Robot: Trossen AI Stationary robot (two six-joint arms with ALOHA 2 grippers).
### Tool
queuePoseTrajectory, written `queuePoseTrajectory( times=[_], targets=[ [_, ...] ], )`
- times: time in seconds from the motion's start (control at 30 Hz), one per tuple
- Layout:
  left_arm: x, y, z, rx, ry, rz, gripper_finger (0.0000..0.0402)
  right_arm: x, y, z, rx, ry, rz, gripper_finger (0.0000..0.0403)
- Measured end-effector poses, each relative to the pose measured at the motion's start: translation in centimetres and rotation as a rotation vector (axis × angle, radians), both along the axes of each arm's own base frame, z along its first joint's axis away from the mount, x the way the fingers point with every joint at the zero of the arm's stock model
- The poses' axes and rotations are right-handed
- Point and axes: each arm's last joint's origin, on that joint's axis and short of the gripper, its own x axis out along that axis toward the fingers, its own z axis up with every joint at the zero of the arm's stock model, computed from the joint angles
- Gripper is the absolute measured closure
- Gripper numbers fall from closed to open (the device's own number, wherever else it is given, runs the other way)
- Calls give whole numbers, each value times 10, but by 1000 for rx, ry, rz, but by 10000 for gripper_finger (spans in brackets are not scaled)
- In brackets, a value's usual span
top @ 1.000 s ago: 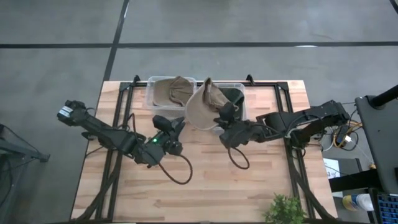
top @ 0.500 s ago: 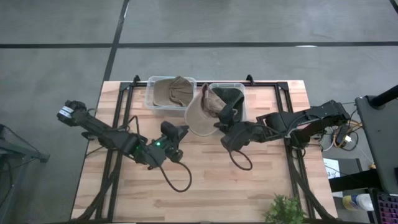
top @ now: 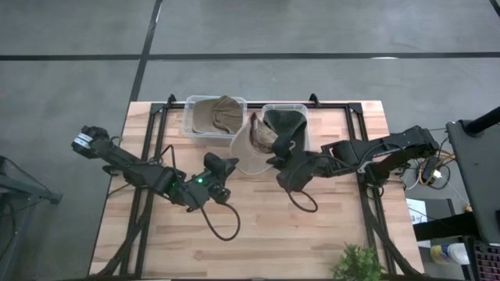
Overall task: Pick & Place hat
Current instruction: Put the light brown cap into the left transparent bin
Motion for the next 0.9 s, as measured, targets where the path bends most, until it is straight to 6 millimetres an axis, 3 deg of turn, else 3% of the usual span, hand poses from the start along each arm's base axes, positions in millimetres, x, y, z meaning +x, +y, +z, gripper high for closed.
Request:
queuePoseTrajectory(
  times=[0.13,0.33,0.6,0.9],
  targets=[
    [1,2,0,-40,-26,7,281,1,-2,0,32,-13,-20,394],
    [2,4,-2,-71,-40,17,386,2,-3,2,42,-30,-22,389],
    [2,19,-1,-4,6,94,395,2,-5,3,30,-77,-131,355],
    [-11,55,-2,45,85,283,395,-11,-7,10,59,-73,-162,265]
  ],
)
